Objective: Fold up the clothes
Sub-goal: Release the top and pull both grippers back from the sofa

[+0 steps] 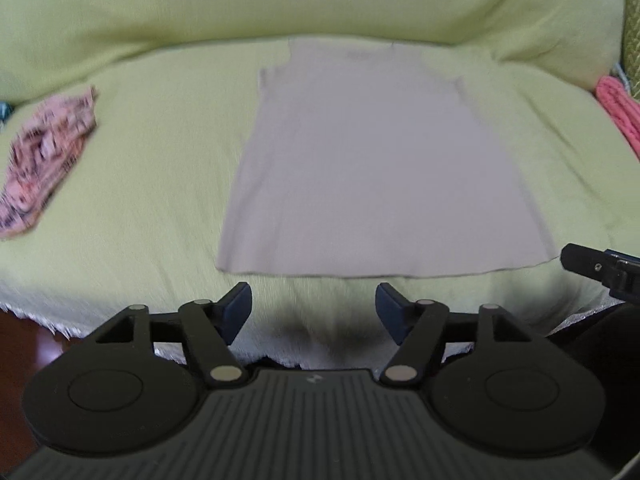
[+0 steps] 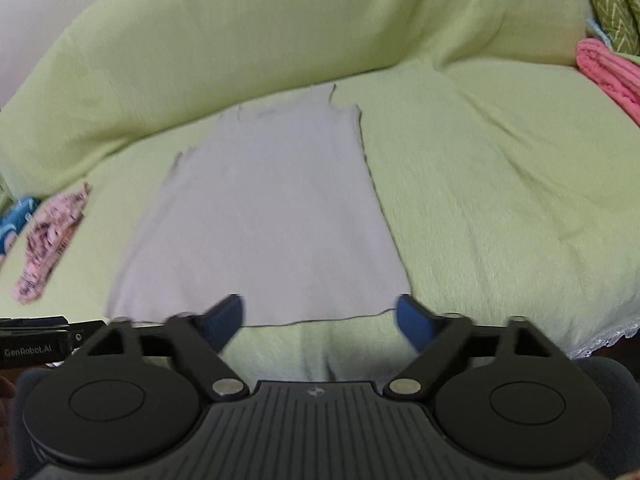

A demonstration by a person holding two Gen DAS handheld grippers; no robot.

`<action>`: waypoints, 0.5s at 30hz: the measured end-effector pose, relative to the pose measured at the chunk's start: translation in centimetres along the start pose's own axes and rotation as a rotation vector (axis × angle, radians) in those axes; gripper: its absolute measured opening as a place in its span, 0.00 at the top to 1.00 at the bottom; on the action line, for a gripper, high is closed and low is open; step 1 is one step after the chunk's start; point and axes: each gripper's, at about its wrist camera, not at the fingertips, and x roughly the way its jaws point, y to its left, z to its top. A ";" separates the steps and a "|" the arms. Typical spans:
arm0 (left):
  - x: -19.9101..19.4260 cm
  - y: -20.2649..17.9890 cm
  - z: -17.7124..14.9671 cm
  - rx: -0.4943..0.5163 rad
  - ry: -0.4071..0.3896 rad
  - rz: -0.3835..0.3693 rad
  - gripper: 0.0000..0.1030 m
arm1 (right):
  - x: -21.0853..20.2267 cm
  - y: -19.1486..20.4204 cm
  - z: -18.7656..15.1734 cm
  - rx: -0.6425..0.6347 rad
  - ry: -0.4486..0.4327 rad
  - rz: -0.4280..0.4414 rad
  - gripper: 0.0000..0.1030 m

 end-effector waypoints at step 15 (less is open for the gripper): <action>-6.4 -0.6 -1.7 -0.013 -0.088 0.012 0.05 | -3.3 2.4 0.4 -0.029 -0.022 0.009 0.02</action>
